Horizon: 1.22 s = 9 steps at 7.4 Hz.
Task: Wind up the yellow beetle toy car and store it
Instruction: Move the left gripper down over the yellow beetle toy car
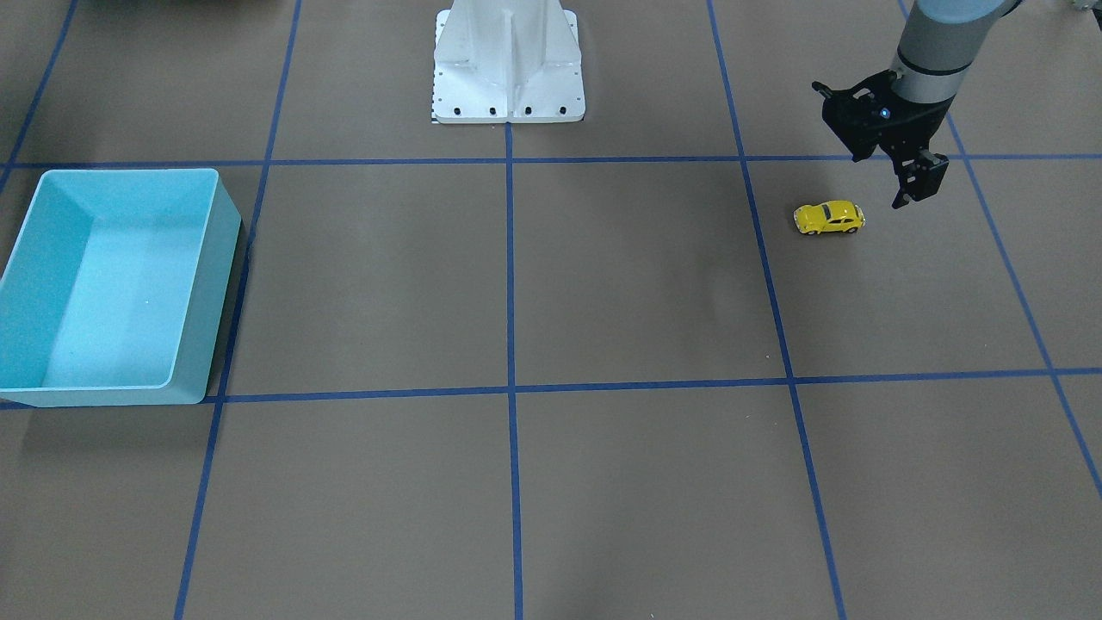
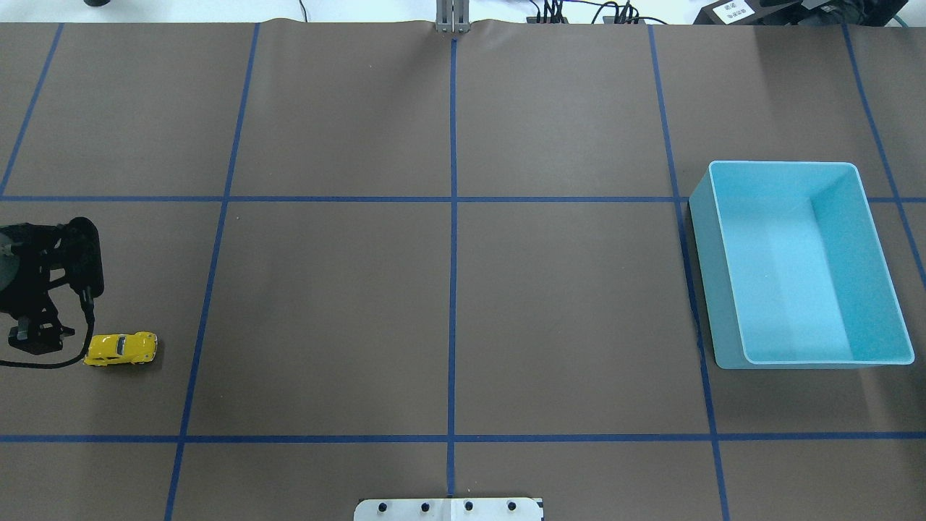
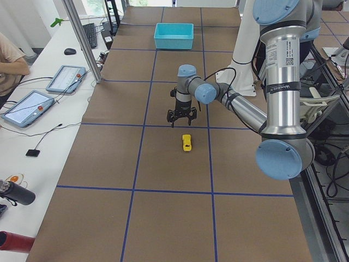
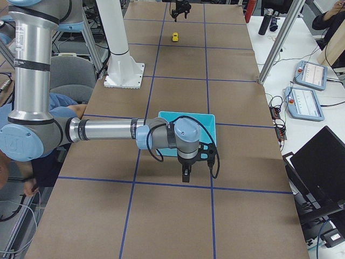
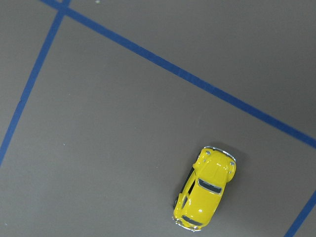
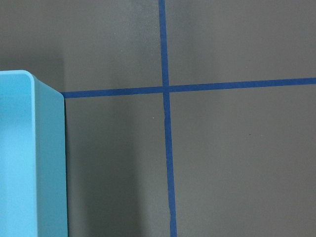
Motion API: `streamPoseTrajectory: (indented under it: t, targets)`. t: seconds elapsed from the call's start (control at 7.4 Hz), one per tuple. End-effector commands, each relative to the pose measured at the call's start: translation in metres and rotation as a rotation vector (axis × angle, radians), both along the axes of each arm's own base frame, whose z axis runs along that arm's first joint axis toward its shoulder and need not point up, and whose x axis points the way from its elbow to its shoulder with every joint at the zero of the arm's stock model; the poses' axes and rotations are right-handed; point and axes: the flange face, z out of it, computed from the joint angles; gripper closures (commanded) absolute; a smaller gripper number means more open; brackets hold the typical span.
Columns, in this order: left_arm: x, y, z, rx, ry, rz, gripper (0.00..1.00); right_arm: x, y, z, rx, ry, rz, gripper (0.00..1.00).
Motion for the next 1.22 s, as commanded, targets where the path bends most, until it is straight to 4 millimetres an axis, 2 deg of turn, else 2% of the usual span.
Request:
streamPoseTrajectory:
  t: [0.0,0.14,0.27,0.41,0.54,0.81,1.08]
  targets:
    - [0.032,0.021,0.002,0.062,-0.148,0.128,0.0,0.0,0.0,0.001,-0.003,0.001,0.001,0.0]
    - [0.047,0.03,-0.004,0.135,-0.231,0.193,0.0,0.0,0.0,0.001,-0.003,0.001,0.001,0.0]
    - [0.066,0.03,-0.01,0.145,-0.278,0.251,0.01,0.0,0.0,0.001,-0.003,0.001,0.001,0.0]
    - [0.073,0.027,-0.01,0.13,-0.294,0.257,0.01,0.0,0.0,0.001,-0.002,0.002,0.0,0.0]
    - [0.078,0.024,-0.001,0.116,-0.31,0.26,0.01,-0.001,0.0,0.001,-0.003,0.001,-0.001,0.0]
    - [0.106,0.012,0.012,0.064,-0.317,0.264,0.0,0.0,0.0,0.002,-0.006,0.001,0.001,0.0]
    - [0.119,0.009,0.025,-0.013,-0.31,0.223,0.0,0.0,-0.001,0.001,-0.003,0.001,0.001,0.0]
